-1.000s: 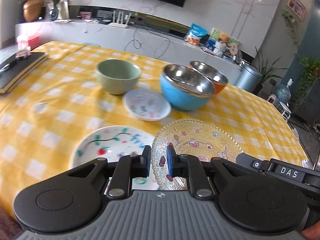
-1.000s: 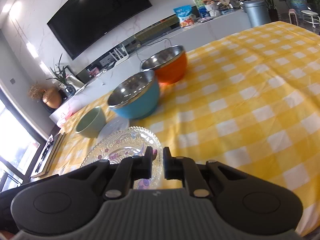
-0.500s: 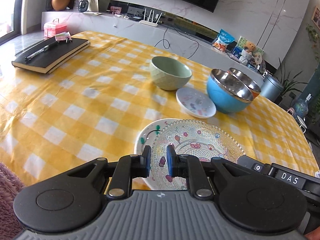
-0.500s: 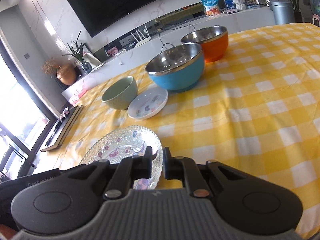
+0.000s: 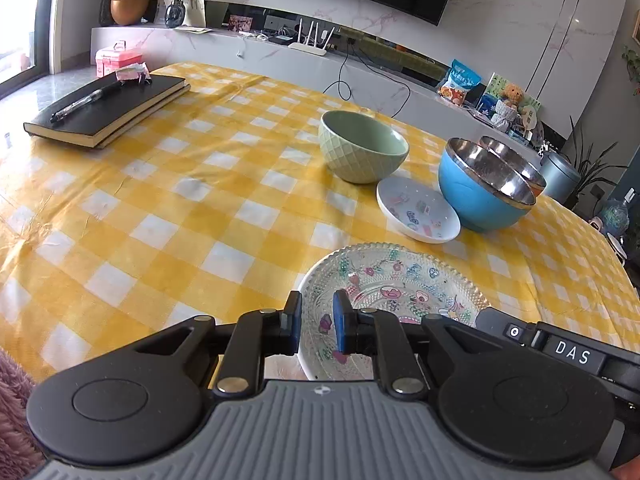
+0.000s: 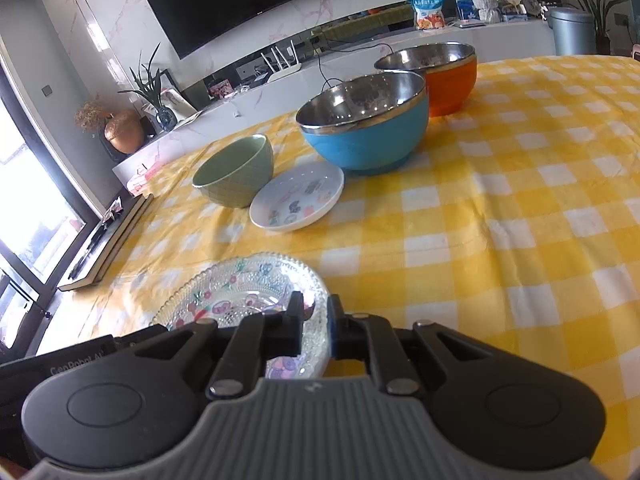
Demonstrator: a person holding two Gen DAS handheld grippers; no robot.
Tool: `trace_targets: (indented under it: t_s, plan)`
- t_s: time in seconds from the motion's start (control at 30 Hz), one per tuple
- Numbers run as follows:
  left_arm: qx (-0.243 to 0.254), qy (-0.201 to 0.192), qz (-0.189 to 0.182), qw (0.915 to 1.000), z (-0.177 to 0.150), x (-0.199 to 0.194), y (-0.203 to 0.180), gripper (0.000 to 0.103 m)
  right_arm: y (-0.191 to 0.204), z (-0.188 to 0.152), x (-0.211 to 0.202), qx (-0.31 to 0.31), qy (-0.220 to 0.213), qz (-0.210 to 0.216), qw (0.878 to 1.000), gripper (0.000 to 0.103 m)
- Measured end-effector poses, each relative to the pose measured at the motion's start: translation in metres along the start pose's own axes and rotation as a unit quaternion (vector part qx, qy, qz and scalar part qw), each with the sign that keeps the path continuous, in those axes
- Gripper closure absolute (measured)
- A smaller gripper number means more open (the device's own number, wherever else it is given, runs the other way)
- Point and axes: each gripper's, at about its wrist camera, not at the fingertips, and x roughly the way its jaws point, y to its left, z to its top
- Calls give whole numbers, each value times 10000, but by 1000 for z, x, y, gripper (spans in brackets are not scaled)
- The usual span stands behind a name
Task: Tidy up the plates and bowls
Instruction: 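Lower the glass plate onto the Fruity plate and open the right gripper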
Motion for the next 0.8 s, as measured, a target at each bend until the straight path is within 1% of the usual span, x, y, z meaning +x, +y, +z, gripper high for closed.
trace_targets:
  t_s: [0.17,0.33,0.53,0.63,0.8]
  plan:
    - [153,-59,99,9998,0,2,-3,85,3,1,4,-175,-74,-64,9998,93]
    - [372,-87,254,9989,-2,2,-8,86,13,-2,3,-585,-108,-263,9979,92]
    - [447,-108,282,9985,-2,3,-8,86,17,-3,5,-794,-157,-376,9960,91]
    - [485,-126,297,9983,-3,2,-9,86,21,-5,8,-1002,-145,-503,9936,91]
    - [599,-130,382,9974,-4,3,-11,87,24,-8,9,-1179,-176,-541,9914,90]
